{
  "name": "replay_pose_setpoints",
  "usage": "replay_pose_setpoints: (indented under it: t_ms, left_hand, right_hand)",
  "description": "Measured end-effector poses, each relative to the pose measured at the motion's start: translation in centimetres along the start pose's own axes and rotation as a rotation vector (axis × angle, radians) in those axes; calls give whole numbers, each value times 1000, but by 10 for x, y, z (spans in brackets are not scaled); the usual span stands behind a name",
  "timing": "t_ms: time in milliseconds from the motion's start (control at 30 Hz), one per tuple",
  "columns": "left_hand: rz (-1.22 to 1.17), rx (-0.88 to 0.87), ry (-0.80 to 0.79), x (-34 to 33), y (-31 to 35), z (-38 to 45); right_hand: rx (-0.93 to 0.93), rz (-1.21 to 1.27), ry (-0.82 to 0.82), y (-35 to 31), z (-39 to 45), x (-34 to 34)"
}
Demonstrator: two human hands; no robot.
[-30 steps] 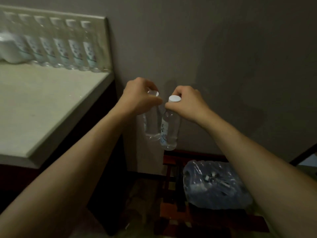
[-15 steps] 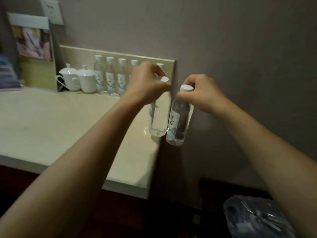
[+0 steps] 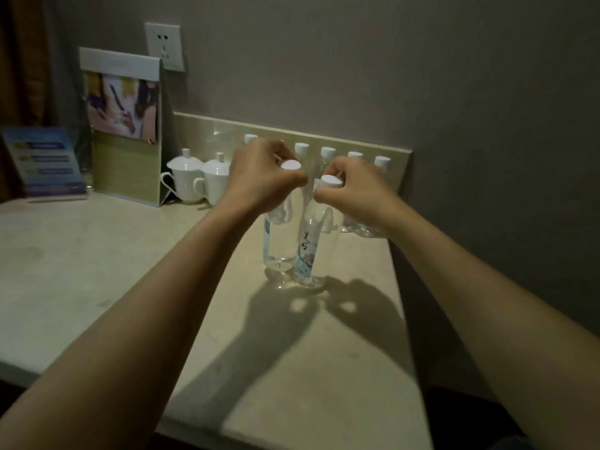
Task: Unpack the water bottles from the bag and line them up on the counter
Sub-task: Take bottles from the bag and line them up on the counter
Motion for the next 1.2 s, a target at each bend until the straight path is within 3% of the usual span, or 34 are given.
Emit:
replay_pose_setpoints:
  t_ms: [333,500,733,833,933,1067,1200]
  left_hand:
    - [121,16,14,24,-81,58]
    - [149,12,9,28,-119,77]
    - [123,-46,-35,20,-165,88]
    - [95,-142,-123,15,-164,88]
    - [87,-167,-292,7,-179,78]
    - [-80,-23,-606,-18,-213,43]
    - [-207,110,-668,-38,-238,21]
  right_hand:
    - [20,-7,-101,-38,85,-63]
    - [101,-122,-83,-63,105,-85]
    - [23,-87,-1,-58,119,-111]
    - [-116,-111,84,-36,106,-128]
    - [-267,-110,56,-7,84,-149]
    - [-459,-22,37,22,67,-169]
    - [-484,-40,109,22,60,-181]
Point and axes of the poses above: each hand's wrist, its own z-axis towards the middle knuckle, its own x-axis out of the back of the hand, y = z × x, the point moved 10 cm from there along z, towards the middle knuckle, and after that the axes turned 15 degrees about -x, right-handed, at the moved point
